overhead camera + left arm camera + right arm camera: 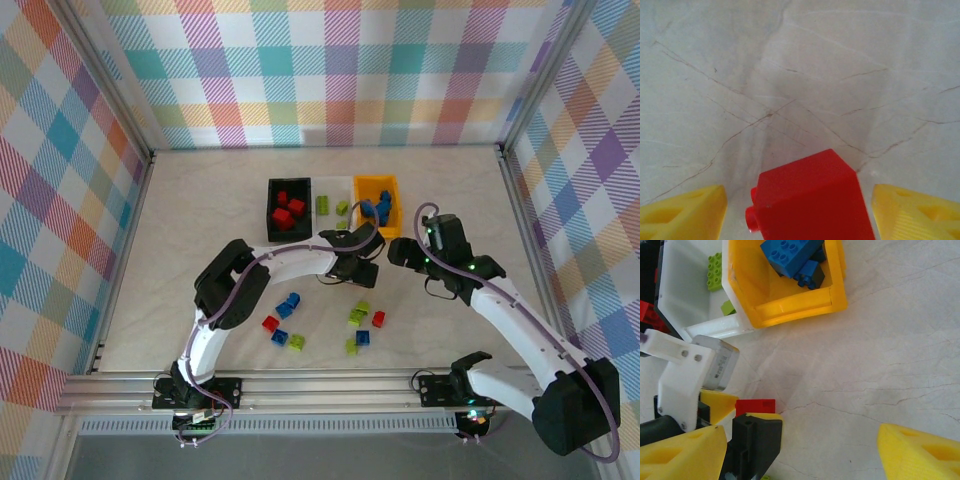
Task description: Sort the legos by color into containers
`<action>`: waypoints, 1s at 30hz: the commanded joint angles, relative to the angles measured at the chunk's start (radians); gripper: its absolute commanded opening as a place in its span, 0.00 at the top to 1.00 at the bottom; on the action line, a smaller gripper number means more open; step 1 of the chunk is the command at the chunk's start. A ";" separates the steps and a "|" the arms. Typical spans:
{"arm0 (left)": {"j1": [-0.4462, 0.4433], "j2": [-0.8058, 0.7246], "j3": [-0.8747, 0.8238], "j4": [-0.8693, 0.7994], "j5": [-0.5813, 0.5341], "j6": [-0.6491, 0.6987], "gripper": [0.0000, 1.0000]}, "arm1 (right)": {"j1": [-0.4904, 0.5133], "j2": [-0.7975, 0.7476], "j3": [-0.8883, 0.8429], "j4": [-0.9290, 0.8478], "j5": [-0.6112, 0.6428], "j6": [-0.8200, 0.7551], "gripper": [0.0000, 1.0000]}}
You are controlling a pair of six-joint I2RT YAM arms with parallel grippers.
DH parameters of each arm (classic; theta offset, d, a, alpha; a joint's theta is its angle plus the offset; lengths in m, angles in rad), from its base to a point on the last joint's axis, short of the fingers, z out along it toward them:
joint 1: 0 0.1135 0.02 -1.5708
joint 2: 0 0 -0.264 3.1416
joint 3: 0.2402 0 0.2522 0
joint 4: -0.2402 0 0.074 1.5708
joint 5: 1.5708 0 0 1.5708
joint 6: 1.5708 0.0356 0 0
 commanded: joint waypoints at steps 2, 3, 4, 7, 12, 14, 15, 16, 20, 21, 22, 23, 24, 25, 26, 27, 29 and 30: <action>-0.009 0.022 0.025 -0.044 -0.030 0.014 0.37 | -0.009 -0.014 -0.016 0.009 -0.017 0.001 0.21; -0.009 0.021 0.024 -0.042 -0.028 0.015 0.41 | -0.010 -0.013 -0.017 0.011 -0.020 0.001 0.21; -0.009 0.021 0.024 -0.041 -0.027 0.017 0.43 | -0.011 -0.011 -0.017 0.013 -0.022 -0.001 0.21; -0.009 0.016 0.017 -0.034 -0.025 0.025 0.50 | -0.012 -0.002 -0.020 0.018 -0.025 0.002 0.21; -0.009 -0.002 0.009 -0.032 -0.010 0.025 0.56 | -0.012 0.003 -0.028 0.035 -0.035 0.013 0.21; -0.009 -0.020 0.000 -0.030 -0.010 0.025 0.57 | -0.012 0.010 -0.033 0.040 -0.034 0.014 0.21; -0.009 -0.035 -0.007 -0.027 -0.009 0.025 0.57 | -0.012 0.018 -0.033 0.040 -0.033 0.014 0.21; -0.009 -0.052 -0.021 -0.020 -0.007 0.023 0.58 | -0.013 0.028 -0.031 0.037 -0.034 0.014 0.21; -0.005 -0.142 -0.084 0.000 -0.022 0.003 0.59 | -0.011 0.035 -0.038 0.043 -0.042 0.025 0.21; 0.003 -0.172 -0.105 0.003 -0.020 -0.002 0.60 | -0.012 0.033 -0.041 0.047 -0.042 0.027 0.21; 0.011 -0.200 -0.124 0.006 -0.021 -0.010 0.61 | -0.012 0.032 -0.043 0.047 -0.043 0.028 0.21; 0.024 -0.232 -0.143 0.008 -0.023 -0.019 0.61 | -0.012 0.033 -0.044 0.047 -0.046 0.028 0.21; 0.040 -0.270 -0.160 0.010 -0.024 -0.025 0.61 | -0.012 0.034 -0.040 0.047 -0.048 0.028 0.21; 0.060 -0.306 -0.177 0.008 -0.028 -0.029 0.61 | -0.012 0.034 -0.040 0.047 -0.049 0.027 0.21; 0.075 -0.338 -0.188 0.005 -0.034 -0.031 0.61 | -0.011 0.034 -0.040 0.049 -0.049 0.027 0.21; 0.099 -0.372 -0.197 0.000 -0.040 -0.031 0.61 | -0.011 0.034 -0.041 0.053 -0.048 0.026 0.21; 0.139 -0.418 -0.195 -0.022 -0.064 -0.023 0.61 | -0.012 0.037 -0.041 0.060 -0.049 0.026 0.20; 0.162 -0.435 -0.191 -0.030 -0.077 -0.019 0.61 | -0.012 0.040 -0.040 0.065 -0.052 0.028 0.20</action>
